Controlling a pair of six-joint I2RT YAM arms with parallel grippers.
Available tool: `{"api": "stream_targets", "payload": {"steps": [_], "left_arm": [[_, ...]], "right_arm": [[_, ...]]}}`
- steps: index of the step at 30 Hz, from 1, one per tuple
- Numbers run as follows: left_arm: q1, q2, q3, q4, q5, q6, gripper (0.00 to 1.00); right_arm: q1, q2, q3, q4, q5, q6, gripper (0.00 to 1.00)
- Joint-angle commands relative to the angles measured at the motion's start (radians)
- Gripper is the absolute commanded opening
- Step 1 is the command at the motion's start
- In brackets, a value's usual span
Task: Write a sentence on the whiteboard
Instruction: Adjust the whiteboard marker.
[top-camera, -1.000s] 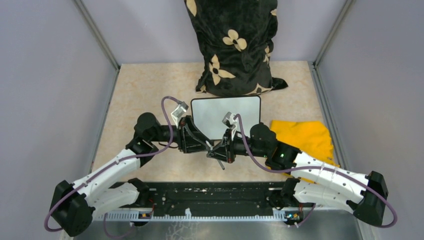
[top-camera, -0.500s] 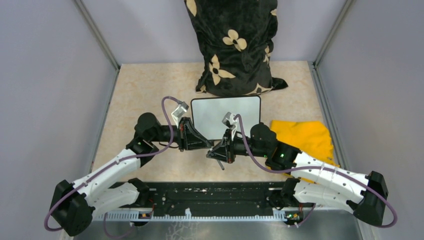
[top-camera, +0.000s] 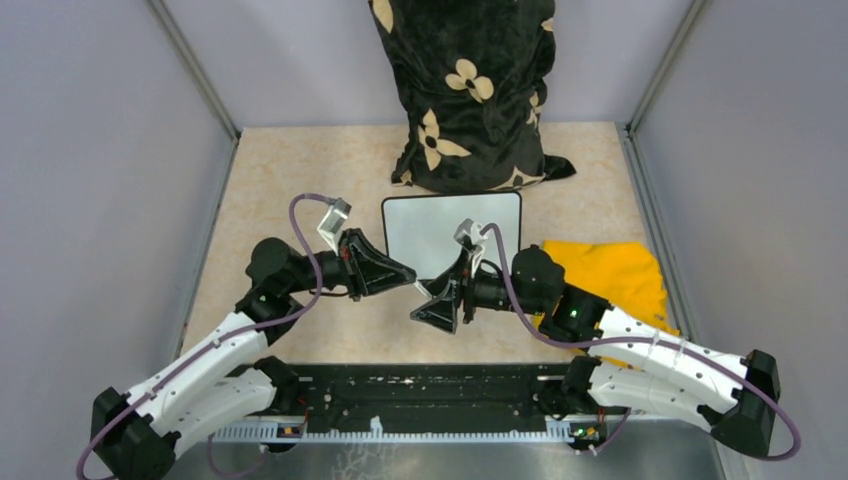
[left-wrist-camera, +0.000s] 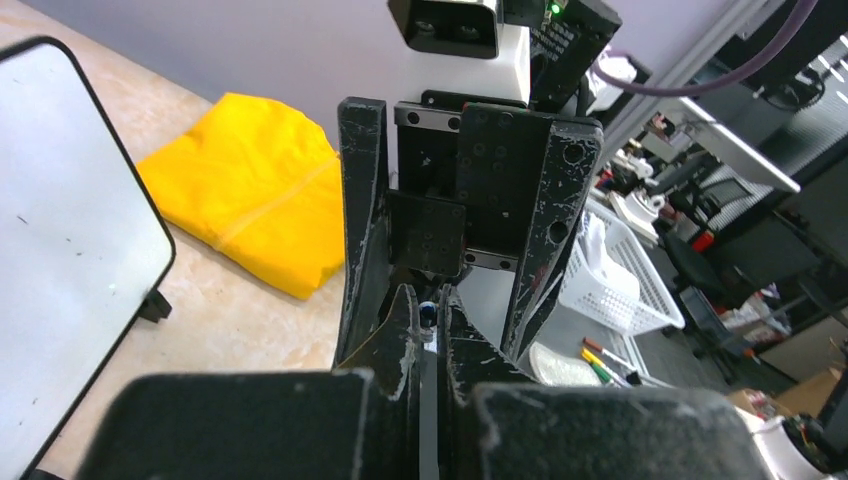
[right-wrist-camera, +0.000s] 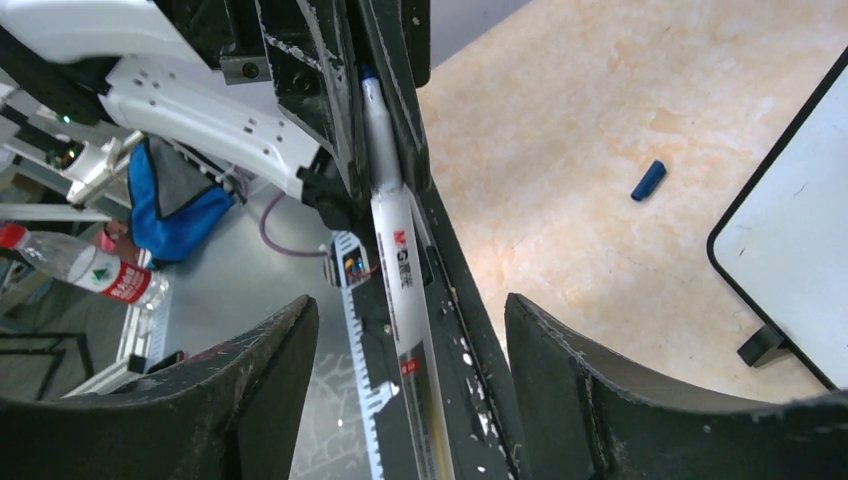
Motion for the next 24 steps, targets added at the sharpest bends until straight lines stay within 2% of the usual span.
{"api": "stream_targets", "payload": {"steps": [1,10,24], "left_arm": [[-0.008,-0.069,-0.007,0.043,-0.153,-0.052,0.0],[-0.008,-0.149,-0.046,0.169,-0.416,-0.242,0.0],[-0.008,-0.132,-0.137,0.311,-0.623,-0.496,0.0]], "right_arm": [[-0.003,-0.071,0.045,0.099,0.069,0.05,0.68],[-0.003,-0.156,-0.08,0.384,0.259,0.192,0.7],[-0.01,0.005,-0.015,0.612,0.296,0.331,0.67]]}}
